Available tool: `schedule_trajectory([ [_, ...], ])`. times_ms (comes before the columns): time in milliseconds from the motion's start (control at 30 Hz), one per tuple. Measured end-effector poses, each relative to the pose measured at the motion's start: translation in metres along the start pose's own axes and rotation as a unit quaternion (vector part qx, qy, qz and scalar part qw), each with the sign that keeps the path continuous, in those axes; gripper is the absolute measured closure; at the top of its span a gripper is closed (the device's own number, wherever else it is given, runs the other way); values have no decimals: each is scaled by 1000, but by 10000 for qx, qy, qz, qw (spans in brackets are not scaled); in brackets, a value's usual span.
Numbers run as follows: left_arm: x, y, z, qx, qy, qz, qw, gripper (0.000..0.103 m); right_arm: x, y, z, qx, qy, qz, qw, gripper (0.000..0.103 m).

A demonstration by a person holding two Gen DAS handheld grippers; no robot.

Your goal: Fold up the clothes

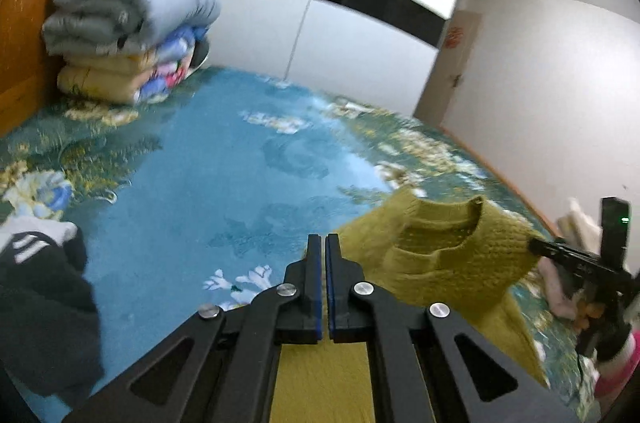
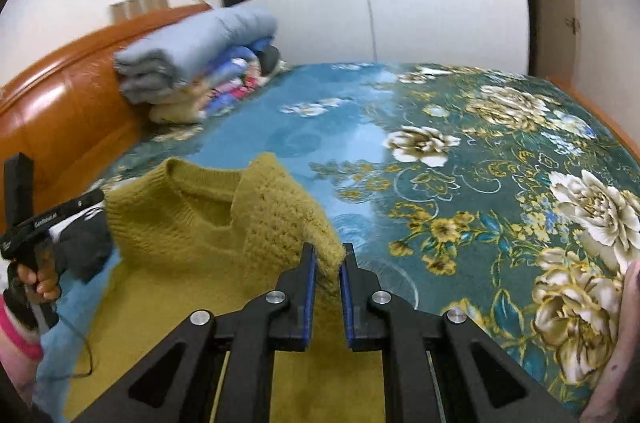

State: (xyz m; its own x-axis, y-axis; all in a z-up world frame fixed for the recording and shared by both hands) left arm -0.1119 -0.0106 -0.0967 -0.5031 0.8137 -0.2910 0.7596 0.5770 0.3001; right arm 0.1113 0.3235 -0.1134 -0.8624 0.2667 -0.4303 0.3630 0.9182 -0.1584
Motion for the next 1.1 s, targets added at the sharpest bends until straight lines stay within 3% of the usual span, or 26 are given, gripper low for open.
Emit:
schedule_trajectory([
  [200,-87,9,18,180,-67,25,9998,102,-71,-23,31,-8,-63,-625,9980,91],
  [300,-109,6,43,80,-444,-38,9990,102,-91,-33,60,-128,-258,-691,9972,91],
  [433,-103,-1,74,-634,-926,195,9935,102,-95,-46,114,-197,-863,-637,9940,91],
  [533,-82,2,85,-1275,-1234,380,9834,100,-94,-52,149,-180,-1181,-611,9910,91],
  [600,-64,5,91,-1681,-1459,525,9735,89,-95,-51,163,-70,-1257,-568,9904,91],
  [633,-52,8,95,-1825,-1607,593,9682,77,-96,-50,167,-23,-1256,-517,9907,91],
  [667,-38,10,100,-2008,-1771,609,9616,66,-97,-48,169,27,-1236,-497,9911,90],
  [700,-24,12,107,-2271,-1962,603,9520,62,-98,-46,171,132,-1181,-497,9917,90],
  [767,-3,12,122,-2868,-2248,641,9290,59,-101,-42,173,301,-1078,-471,9926,89],
  [833,15,10,138,-3534,-2422,723,9007,56,-102,-39,175,448,-985,-443,9931,89],
  [967,41,6,158,-4448,-2395,533,8614,48,-100,-39,176,650,-892,-467,9928,88],
  [1067,52,6,170,-5256,-2159,607,8206,48,-99,-40,179,738,-883,-486,9922,88],
  [1100,53,5,172,-5402,-2082,578,8133,48,-99,-39,181,776,-888,-488,9918,88],
])
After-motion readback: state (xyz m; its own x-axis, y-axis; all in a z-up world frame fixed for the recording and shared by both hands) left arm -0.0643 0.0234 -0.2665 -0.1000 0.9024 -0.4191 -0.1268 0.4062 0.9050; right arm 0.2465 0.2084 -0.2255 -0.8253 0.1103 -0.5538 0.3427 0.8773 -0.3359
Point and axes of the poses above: each gripper's, at about its wrist camera, not at the fingertips, and x roughly the way its jaws point, y to its right, z to its underside, the point moved 2 cm from there along x, roughly the way its jaws point, and after that the axes turned 12 degrees about y, right-handed, at the moved point
